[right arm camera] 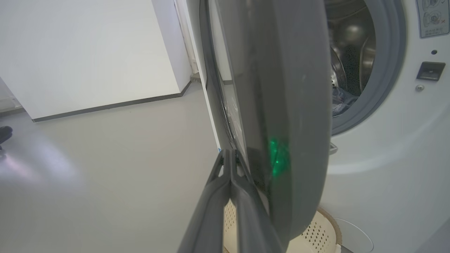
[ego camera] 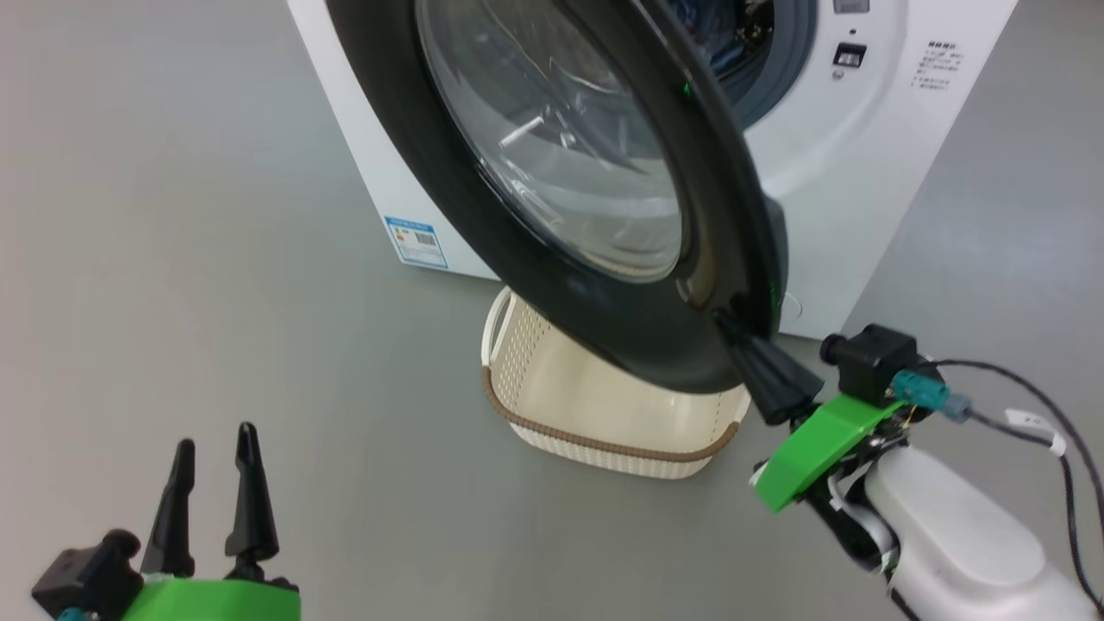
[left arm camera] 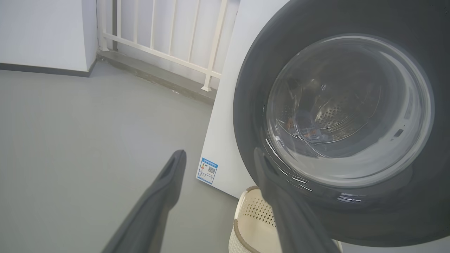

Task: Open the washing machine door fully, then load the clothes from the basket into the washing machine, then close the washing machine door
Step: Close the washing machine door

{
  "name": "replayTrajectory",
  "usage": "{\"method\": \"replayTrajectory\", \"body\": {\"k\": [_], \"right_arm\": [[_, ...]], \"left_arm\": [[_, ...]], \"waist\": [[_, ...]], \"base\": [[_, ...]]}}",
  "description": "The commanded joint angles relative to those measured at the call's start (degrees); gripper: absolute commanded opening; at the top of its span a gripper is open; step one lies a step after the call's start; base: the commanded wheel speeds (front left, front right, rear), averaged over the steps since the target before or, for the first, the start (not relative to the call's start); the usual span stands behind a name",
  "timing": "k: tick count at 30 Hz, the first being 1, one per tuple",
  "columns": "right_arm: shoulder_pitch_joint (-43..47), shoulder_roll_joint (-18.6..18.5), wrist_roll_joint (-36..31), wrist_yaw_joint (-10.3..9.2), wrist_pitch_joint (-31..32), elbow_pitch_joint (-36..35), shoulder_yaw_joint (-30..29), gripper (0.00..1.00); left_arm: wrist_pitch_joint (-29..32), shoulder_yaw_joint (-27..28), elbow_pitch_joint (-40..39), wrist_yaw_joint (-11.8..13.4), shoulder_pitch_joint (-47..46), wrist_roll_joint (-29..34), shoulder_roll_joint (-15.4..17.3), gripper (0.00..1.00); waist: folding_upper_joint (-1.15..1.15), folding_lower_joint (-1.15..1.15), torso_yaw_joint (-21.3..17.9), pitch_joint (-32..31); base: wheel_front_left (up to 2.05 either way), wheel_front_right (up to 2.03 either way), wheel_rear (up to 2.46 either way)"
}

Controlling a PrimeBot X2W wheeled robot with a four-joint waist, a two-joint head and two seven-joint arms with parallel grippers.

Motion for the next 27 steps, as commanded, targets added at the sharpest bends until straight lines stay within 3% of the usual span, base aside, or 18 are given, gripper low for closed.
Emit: {"method": "replayTrajectory", "body": {"k": [1,13,27], "right_arm": [[-2.15,-0.81,-0.25,0.05,-0.46,-0.69,-0.47,0.0],[-8.51,-5.11,-1.62,0.05,-0.46,0.21,-6.25,0.0],[-22.01,-8.64,0.67,0.05,-0.46,3.72,-7.04,0.0]], "left_arm": [[-0.37,1.65,-1.21,-0.28,-2.36,-0.29,1.09,1.0],[-0.37,-0.2,-1.77,-0.29,-5.94,-1.15,1.78,1.0],[-0.37,-1.83,-2.07,-0.29,-9.68,-2.39,1.63,1.0]], "waist": [[0.0,0.0,-0.06,1.35],[0.0,0.0,0.61,8.44],[0.0,0.0,2.53,15.6]], "base": [[0.0,0.0,0.0],[0.0,0.0,0.0],[0.0,0.0,0.0]]}}
